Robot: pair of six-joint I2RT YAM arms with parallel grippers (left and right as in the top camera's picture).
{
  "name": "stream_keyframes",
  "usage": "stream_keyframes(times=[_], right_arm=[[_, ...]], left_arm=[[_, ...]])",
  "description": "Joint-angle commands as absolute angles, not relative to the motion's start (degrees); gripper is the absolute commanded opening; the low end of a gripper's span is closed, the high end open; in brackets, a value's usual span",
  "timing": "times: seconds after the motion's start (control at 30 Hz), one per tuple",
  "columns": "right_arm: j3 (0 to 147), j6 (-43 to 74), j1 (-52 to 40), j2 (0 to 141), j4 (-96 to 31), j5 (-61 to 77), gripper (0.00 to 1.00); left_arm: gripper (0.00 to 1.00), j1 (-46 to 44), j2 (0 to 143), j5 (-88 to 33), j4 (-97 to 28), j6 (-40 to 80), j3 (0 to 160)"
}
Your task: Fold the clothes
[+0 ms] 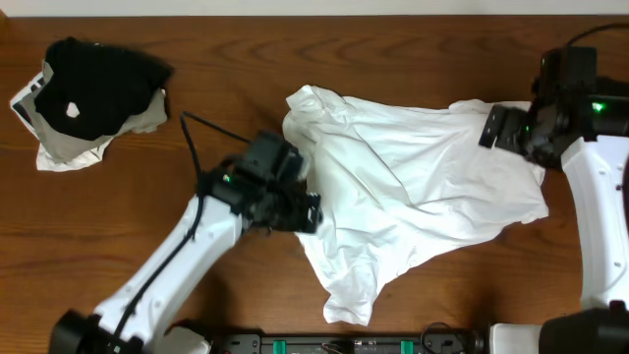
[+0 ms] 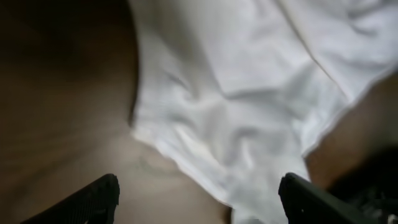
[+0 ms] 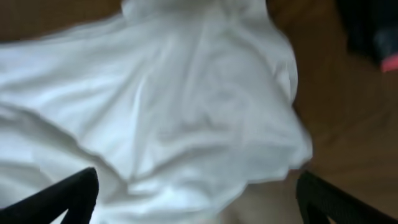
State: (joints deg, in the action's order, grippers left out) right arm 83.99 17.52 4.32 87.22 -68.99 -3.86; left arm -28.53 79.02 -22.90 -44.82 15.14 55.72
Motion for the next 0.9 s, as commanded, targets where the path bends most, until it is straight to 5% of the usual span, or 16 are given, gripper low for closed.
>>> stream_keyframes(times=[0.0, 0.4, 0.87], right_arm=[[84.7, 17.5, 4.1, 86.0, -72.5, -2.3, 0.99], [84.6, 17.5, 4.1, 86.0, -78.9, -2.7, 0.99], [84.6, 19.7, 4.1, 86.0, -78.9, -2.7, 0.99]], left_arm=[[0.84, -32.8, 77.4, -23.6, -47.2, 21.5, 55.3], [0.84, -44.5, 77.4, -23.5, -59.9, 44.9, 55.1], [0.84, -54.6, 77.4, -20.9, -44.9, 63.4, 45.8]])
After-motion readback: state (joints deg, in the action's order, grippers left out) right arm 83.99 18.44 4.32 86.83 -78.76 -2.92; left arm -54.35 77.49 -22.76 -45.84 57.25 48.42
